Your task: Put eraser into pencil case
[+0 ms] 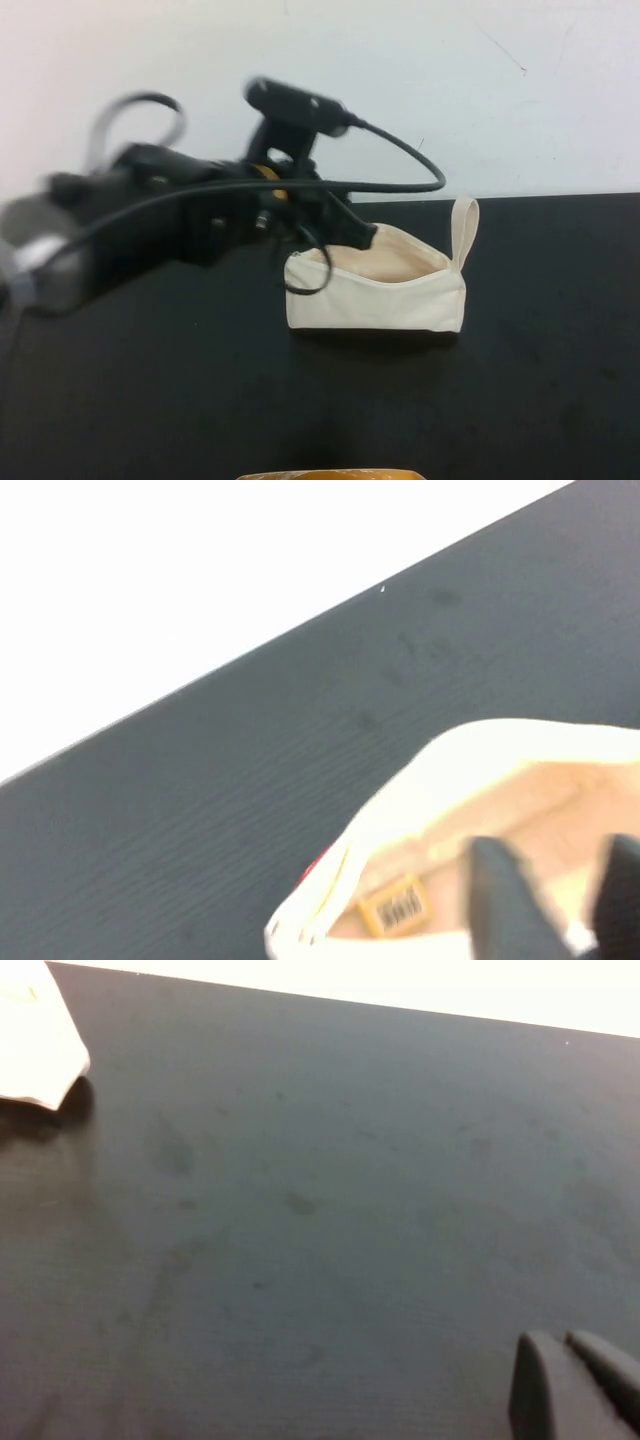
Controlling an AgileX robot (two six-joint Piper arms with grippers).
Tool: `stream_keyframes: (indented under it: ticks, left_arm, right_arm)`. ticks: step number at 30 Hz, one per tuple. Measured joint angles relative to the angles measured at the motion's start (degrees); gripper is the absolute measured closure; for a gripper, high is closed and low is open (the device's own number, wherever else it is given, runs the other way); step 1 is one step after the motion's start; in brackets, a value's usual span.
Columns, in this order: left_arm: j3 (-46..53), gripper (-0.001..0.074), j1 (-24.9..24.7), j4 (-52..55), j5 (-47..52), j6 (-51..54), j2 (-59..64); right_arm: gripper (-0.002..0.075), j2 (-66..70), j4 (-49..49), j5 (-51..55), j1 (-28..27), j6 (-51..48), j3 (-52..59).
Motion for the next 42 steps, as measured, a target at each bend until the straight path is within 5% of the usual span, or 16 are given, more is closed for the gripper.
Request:
stream_keyframes:
  ticks: [2, 5, 15, 26, 31, 42]
  left_arm:
    - [2.02, 0.0617, 0.0, 0.79, 2.29, 1.45, -5.06]
    - [7.29, 0.0698, 0.0, 0.96, 3.65, 2.0, -12.97]
    - [24.78, 0.0727, 0.0, 1.37, 6.78, 1.9, -38.44]
    - [26.21, 0.0734, 0.0, 10.8, 22.99, 0.4, -52.45]
    - [31.33, 0.0735, 0.67, 16.58, 19.67, -5.95, -57.65]
    - [59.28, 0.0735, 22.13, 7.74, -8.37, -8.4, -80.52]
  right_arm:
    - [0.0727, 0.0, 0.0, 0.0, 0.0, 0.0, 0.0]
    - [0.0727, 0.0, 0.0, 0.0, 0.0, 0.0, 0.0]
    - [0.0727, 0.0, 0.0, 0.0, 0.0, 0.0, 0.0]
    - [0.0727, 0.0, 0.0, 0.0, 0.0, 0.0, 0.0]
    - [0.0727, 0.0, 0.0, 0.04, 0.0, 0.0, 0.0]
    - [0.0727, 0.0, 0.0, 0.04, 0.0, 0.0, 0.0]
